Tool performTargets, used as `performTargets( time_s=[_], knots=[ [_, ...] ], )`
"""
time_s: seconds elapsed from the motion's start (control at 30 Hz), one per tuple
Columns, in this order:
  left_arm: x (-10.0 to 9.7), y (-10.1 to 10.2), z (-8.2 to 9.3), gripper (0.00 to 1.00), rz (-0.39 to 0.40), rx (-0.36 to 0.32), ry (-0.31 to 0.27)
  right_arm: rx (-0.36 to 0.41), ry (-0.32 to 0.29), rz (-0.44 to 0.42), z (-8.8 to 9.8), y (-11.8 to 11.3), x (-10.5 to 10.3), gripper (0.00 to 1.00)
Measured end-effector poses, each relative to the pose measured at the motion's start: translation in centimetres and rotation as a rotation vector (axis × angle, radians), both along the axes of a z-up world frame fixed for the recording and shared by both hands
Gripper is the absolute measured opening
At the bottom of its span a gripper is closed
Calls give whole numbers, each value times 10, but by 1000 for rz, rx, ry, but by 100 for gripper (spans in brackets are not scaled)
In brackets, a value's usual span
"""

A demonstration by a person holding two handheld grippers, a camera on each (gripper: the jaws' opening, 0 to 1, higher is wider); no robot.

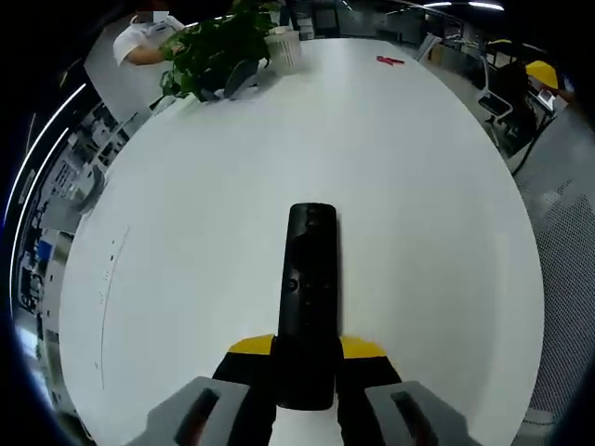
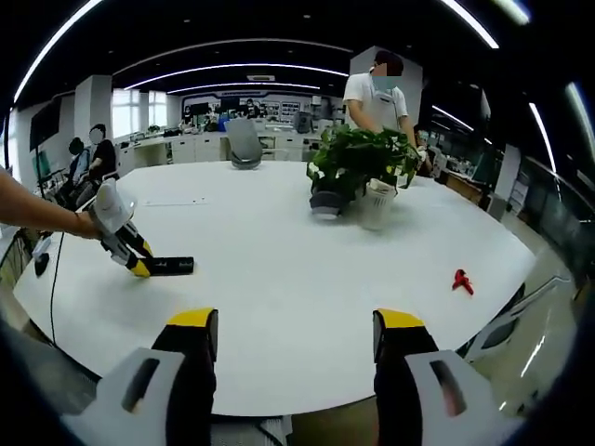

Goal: Press the specified remote control buttons in sequence, fully releasing each button before pressing the next.

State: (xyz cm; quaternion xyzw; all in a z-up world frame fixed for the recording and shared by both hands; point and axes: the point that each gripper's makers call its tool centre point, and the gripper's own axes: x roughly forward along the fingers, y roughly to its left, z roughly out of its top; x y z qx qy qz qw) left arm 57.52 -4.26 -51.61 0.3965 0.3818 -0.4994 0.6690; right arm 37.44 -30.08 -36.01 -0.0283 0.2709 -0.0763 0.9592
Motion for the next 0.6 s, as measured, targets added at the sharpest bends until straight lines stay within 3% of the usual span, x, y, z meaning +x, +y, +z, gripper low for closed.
performTargets(
  time_s=[0.13, 0.4, 0.6],
  knots=[
    [5, 1, -1, 23, -1, 7, -3, -43, 4, 5, 1, 0, 1, 78],
    [13, 2, -1, 23, -4, 9, 5, -39, 8, 4, 0, 0, 2, 84],
    [20, 3, -1, 23, -20, 23, -9, -61, 7, 5, 0, 0, 3, 96]
  ],
)
